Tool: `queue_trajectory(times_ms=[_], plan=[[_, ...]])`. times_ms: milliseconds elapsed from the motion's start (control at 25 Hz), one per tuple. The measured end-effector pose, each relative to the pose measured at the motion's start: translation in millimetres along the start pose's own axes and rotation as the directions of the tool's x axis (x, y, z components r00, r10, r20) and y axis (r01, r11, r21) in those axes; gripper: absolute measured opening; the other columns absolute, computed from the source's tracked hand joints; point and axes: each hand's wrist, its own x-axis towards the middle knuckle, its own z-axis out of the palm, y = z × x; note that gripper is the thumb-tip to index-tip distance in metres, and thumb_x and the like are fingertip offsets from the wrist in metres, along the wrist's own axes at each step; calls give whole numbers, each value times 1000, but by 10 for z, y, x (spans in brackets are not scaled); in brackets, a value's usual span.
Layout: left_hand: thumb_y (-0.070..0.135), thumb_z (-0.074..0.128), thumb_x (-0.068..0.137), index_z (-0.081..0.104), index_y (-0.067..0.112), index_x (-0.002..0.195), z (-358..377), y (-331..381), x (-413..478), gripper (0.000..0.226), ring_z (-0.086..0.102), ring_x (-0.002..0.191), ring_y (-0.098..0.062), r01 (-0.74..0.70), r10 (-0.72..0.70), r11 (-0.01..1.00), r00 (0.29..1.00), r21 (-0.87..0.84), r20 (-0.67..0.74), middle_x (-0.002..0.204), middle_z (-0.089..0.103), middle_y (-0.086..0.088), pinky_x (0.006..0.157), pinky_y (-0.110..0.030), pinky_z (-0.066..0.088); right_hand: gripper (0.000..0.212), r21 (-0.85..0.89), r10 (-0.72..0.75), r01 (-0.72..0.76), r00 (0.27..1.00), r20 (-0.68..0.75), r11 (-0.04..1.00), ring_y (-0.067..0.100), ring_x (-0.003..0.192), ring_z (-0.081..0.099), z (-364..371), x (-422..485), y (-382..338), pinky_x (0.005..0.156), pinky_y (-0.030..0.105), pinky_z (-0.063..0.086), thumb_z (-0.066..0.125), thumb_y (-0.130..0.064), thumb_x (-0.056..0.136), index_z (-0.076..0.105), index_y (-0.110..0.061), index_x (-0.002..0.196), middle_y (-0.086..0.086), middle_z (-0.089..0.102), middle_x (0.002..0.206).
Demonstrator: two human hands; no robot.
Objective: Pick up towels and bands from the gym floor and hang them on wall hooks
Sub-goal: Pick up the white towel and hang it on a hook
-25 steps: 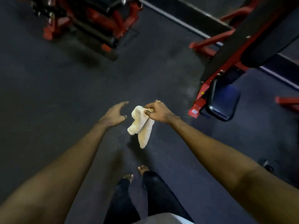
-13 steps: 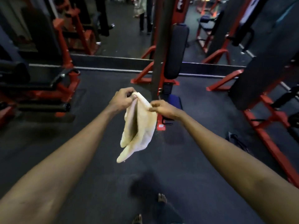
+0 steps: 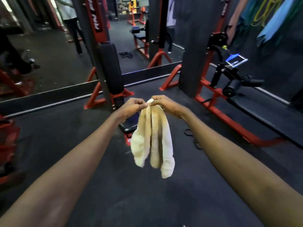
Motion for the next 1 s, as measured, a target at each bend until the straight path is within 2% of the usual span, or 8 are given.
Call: queue_trajectory(times_ms=[120,240,360,440,520,680,880,1000], plan=[[17,60,94,63,17,73,487,429,514,21,54,68,-9,-64,74,984,996,-167,58,75,61,0,64,-20,43,17,55,68,-67,997,-25,996,5,69,45,-769,-373,339,66,23,36,56,-30,93,58,-18,81,-3,50,74],[20,59,87,56,19,69,1196,835,1050,19,48,64,-12,-68,87,952,995,-299,51,71,52,-1,61,-28,37,31,89,189,-182,978,-82,979,4,75,57,-1486,-834,828,72,22,44,55,-41,96,71,-15,97,-6,66,83],[28,61,86,59,14,76,1907,1089,1530,17,48,64,-14,-72,100,961,990,-268,96,70,53,-3,61,-31,36,27,167,155,-106,935,-318,980,13,73,50,-2117,-1273,1113,68,29,39,67,-41,86,66,-14,88,3,57,80],[32,64,92,66,11,91,2349,1230,1747,22,57,73,-16,-79,109,988,965,-130,240,82,62,-5,68,-31,45,28,219,152,-56,878,-453,974,18,72,50,-2508,-1566,1168,69,32,39,72,-39,82,62,-13,85,7,55,77],[24,63,95,67,5,106,2808,1384,1927,23,64,78,-8,-91,111,993,927,-73,357,91,68,-5,69,-22,52,27,252,162,-27,831,-532,967,11,58,48,-2877,-1869,1179,58,25,41,66,-28,92,54,-15,71,2,50,64],[17,62,94,67,9,99,3728,1844,2330,11,60,70,-11,-44,171,963,863,-265,475,82,64,-4,64,-23,49,34,224,162,-20,757,-633,974,6,52,45,-3582,-2476,1324,50,17,40,57,-26,99,50,-16,68,0,46,62],[20,62,93,71,12,95,4720,2421,2978,12,57,70,-17,-19,217,934,822,-356,526,82,64,-7,64,-29,45,29,216,252,-136,649,-718,967,18,74,56,-4338,-3071,1872,74,38,50,63,-44,90,65,-18,78,5,61,79],[19,59,94,71,12,94,5383,2724,3433,14,60,69,-15,-7,261,918,763,-396,592,81,67,-4,61,-26,48,36,278,314,-156,604,-733,948,22,89,61,-4839,-3434,2153,89,42,53,58,-42,95,72,-9,102,9,67,95]])
